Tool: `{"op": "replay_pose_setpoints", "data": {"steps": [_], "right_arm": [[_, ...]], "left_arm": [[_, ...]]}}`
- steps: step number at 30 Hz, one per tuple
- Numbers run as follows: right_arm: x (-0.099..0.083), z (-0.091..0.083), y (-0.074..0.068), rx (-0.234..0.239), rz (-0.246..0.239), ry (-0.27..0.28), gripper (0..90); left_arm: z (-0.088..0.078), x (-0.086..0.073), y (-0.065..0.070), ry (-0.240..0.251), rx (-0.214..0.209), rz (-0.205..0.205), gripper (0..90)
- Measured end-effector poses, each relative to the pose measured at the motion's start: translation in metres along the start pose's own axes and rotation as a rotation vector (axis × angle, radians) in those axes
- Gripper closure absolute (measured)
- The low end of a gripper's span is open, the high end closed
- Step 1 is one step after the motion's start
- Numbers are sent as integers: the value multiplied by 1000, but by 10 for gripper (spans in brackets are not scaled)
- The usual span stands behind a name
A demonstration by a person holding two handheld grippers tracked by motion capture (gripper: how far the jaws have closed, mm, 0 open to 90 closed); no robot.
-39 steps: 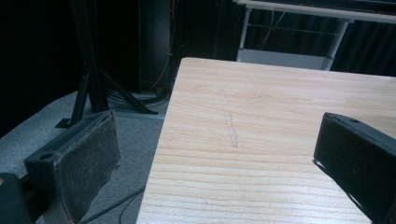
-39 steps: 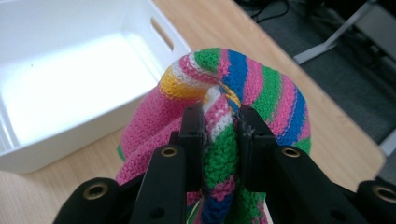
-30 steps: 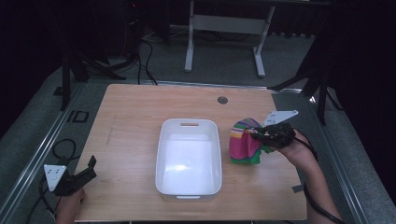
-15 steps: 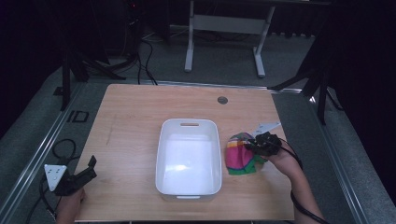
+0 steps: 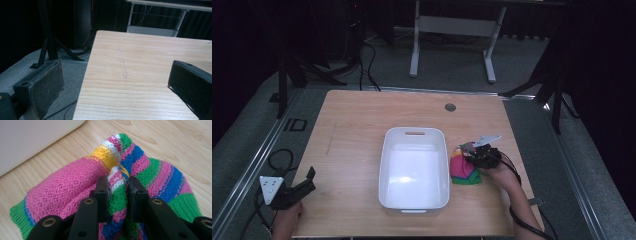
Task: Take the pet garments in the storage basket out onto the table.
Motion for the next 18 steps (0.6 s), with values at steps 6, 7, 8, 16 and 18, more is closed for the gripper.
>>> {"op": "replay_pose_setpoints", "data": {"steps": [6, 7, 8, 16, 18], "right_arm": [[3, -2, -3, -9, -8, 0, 622], [4, -4, -3, -14, -16, 1, 622], [4, -4, -3, -14, -16, 1, 598], [7, -38, -1, -21, 30, 96, 337], [5, -46, 0, -34, 51, 109, 278]], "left_arm": [[0, 0, 0, -1, 0, 0, 9], [0, 0, 0, -1, 0, 0, 9], [0, 0, 0, -1, 1, 1, 9], [0, 0, -1, 1, 1, 0, 9], [0, 0, -1, 1, 3, -1, 9]]}}
Point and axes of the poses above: each handheld gripper's, and its own axes: z roughly forward along the jaws, x roughly out of its top, y roughly to its right, the point moved 4 cm from there along z, roughly forward along the jaws, and after that the axes turned 2 degrees about x, right-handed, at the moved point
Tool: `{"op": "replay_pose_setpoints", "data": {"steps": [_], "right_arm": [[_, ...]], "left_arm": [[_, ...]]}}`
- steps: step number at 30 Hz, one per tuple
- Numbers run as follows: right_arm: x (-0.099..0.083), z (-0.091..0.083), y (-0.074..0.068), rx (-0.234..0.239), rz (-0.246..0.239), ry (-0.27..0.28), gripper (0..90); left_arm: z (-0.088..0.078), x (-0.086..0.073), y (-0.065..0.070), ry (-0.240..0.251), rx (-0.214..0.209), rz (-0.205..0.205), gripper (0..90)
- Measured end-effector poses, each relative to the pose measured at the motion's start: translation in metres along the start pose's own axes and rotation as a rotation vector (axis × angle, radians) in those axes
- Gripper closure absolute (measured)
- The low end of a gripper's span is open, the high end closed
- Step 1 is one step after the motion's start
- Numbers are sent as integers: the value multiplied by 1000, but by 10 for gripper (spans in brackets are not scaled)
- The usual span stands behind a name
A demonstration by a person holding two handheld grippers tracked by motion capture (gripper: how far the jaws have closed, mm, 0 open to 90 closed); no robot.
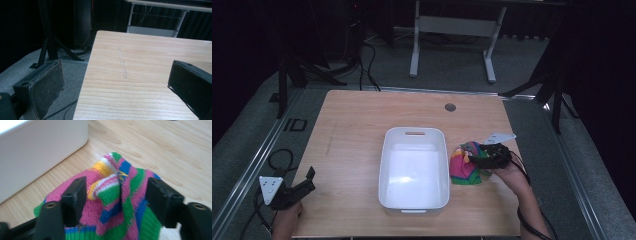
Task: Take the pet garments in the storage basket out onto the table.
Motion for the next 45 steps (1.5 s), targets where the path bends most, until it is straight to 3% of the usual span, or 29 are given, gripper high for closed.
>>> {"op": "replay_pose_setpoints", "data": {"steps": [3, 7, 13, 17, 23, 26, 30, 38, 45], "right_arm": [[-6, -12, 5, 24, 58, 21, 142], [-20, -27, 11, 16, 99, 70, 126], [-47, -40, 26, -90, 160, 146, 126], [-65, -46, 34, -144, 197, 162, 126], [-87, -53, 39, -225, 232, 201, 130], [-96, -56, 39, -227, 248, 227, 134], [-107, -58, 39, -265, 250, 222, 134], [-125, -69, 37, -350, 290, 314, 134], [-139, -73, 33, -381, 302, 377, 135]], "left_arm": [[0, 0, 0, -1, -1, 2, 9], [0, 0, 0, 0, -3, 1, 9], [0, 0, 1, 1, -1, 2, 9], [0, 0, 1, 0, -2, 2, 9], [0, 0, 1, 0, -1, 3, 9], [0, 0, 0, 0, -2, 2, 9], [0, 0, 0, 0, -1, 2, 9], [0, 0, 1, -1, -1, 3, 9], [0, 0, 1, -2, -3, 3, 9]]}}
Point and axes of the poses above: each handheld gripper's, and its own axes: z roughly forward along the jaws, x roughly out of its top, y roughly to its right, the point moved 4 cm from there along z, roughly forward along the jaws, and after that the axes turned 2 degrees about x, right-handed, at the moved point
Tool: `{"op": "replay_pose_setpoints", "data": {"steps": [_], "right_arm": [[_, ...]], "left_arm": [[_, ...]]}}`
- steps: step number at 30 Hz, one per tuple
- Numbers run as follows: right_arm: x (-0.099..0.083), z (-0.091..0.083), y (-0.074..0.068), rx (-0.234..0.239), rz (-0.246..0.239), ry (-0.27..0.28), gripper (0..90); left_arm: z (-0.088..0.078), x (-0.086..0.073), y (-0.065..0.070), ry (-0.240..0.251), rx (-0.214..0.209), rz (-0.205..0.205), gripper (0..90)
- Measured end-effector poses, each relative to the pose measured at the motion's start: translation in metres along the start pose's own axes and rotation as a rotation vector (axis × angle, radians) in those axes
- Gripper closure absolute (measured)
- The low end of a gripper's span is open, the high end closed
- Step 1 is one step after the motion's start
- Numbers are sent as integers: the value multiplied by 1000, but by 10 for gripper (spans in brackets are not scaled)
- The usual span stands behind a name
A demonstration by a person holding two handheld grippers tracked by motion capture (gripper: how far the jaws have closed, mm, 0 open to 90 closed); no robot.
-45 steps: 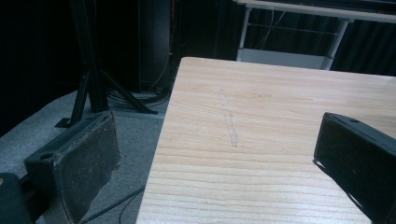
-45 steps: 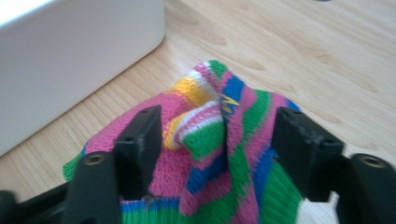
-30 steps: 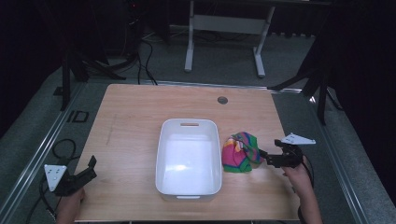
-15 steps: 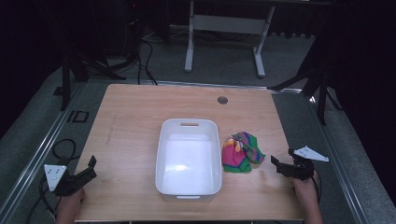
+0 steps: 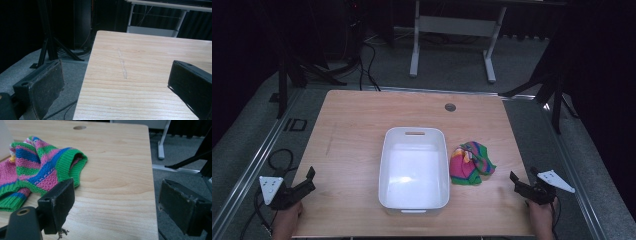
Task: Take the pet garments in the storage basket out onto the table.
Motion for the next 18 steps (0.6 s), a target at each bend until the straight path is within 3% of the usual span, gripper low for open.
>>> {"op": "replay_pose_setpoints", "data": {"steps": [5, 18], "right_arm": [[-1, -4, 1, -27, 3, 34, 135], [-2, -3, 5, -32, 38, 19, 139]], "left_arm": [[0, 0, 1, 2, -2, 1, 9], [0, 0, 0, 2, -2, 0, 9]]}}
Point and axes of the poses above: each handheld gripper's, and its own axes: z roughly forward along the jaws, x roughly out of its top, y roughly to its right, the point moved 4 cm from there along z, roughly forward along the jaws, and after that the axes turned 2 degrees about x, right-handed, at the moved point
